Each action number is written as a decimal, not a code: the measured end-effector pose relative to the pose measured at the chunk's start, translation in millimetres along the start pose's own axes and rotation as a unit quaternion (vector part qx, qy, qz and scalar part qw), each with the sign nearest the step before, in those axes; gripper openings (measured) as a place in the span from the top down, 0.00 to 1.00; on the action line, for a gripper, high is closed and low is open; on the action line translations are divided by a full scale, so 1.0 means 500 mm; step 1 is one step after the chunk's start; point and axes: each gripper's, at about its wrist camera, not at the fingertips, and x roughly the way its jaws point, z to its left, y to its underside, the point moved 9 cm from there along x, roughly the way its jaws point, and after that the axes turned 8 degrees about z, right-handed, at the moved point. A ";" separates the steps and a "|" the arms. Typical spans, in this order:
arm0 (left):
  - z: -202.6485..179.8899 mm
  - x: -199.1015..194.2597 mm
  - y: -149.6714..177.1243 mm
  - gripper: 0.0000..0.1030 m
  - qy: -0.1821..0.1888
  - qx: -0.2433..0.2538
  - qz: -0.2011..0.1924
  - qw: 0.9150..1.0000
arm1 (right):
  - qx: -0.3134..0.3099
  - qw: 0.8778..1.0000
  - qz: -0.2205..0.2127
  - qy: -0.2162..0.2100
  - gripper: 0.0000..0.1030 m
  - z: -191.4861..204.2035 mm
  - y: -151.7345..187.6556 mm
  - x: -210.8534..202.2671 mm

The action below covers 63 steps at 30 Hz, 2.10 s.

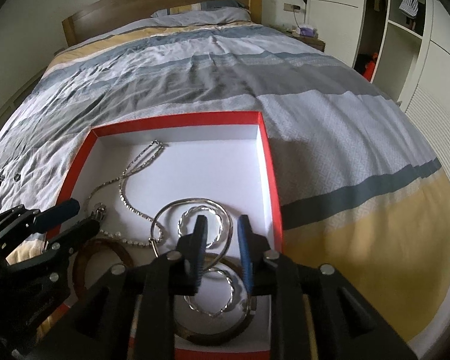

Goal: Organize jewelry

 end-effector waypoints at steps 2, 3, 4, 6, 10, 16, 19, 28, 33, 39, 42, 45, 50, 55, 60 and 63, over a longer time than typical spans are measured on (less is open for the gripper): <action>-0.001 0.001 0.000 0.69 0.000 0.001 -0.001 1.000 | 0.002 1.000 0.001 -0.004 0.80 -0.002 0.006 0.002; 0.000 0.002 -0.001 0.69 0.000 0.001 -0.002 1.000 | 0.003 1.000 0.000 -0.004 0.80 -0.003 0.009 0.002; -0.001 0.002 -0.001 0.69 0.000 0.001 -0.003 1.000 | 0.003 1.000 0.001 -0.005 0.80 -0.004 0.012 0.002; -0.002 0.004 0.000 0.68 0.000 0.002 -0.004 1.000 | 0.003 1.000 0.001 -0.005 0.80 -0.006 0.017 0.004; -0.005 0.006 -0.001 0.65 0.002 0.003 -0.006 1.000 | 0.004 1.000 -0.001 -0.006 0.80 -0.010 0.024 0.002; -0.009 0.008 -0.003 0.61 0.006 0.001 -0.009 1.000 | 0.004 1.000 -0.005 -0.004 0.80 -0.014 0.028 -0.002; -0.010 0.008 -0.003 0.58 0.006 0.001 -0.010 1.000 | 0.002 1.000 -0.006 -0.003 0.78 -0.015 0.033 -0.005; -0.007 -0.017 -0.010 0.41 0.001 -0.012 -0.021 1.000 | 0.009 1.000 -0.013 -0.008 0.73 -0.015 0.044 -0.031; -0.002 -0.043 -0.010 0.40 -0.004 -0.018 -0.026 0.999 | 0.010 1.000 -0.019 -0.004 0.72 -0.014 0.049 -0.056; -0.002 -0.079 -0.006 0.38 -0.007 -0.021 -0.031 0.999 | 0.013 1.000 -0.025 -0.002 0.71 -0.018 0.056 -0.088; -0.003 -0.099 -0.002 0.35 -0.010 -0.023 -0.033 0.999 | 0.013 1.000 -0.025 0.000 0.71 -0.020 0.061 -0.100; 0.002 -0.120 0.004 0.32 -0.012 -0.029 -0.034 0.999 | 0.015 1.000 -0.024 0.001 0.70 -0.019 0.068 -0.112; 0.014 -0.158 0.017 0.29 -0.019 -0.040 -0.035 0.998 | 0.017 1.000 -0.024 -0.003 0.68 -0.009 0.081 -0.134; 0.029 -0.207 0.035 0.26 -0.027 -0.054 -0.035 0.998 | 0.007 1.000 -0.027 -0.005 0.67 0.016 0.096 -0.167; 0.044 -0.263 0.065 0.26 -0.039 -0.066 -0.038 0.996 | -0.004 1.000 -0.028 -0.006 0.66 0.048 0.113 -0.204; 0.061 -0.294 0.096 0.26 -0.049 -0.077 -0.033 0.995 | -0.016 0.999 -0.033 0.001 0.66 0.072 0.126 -0.229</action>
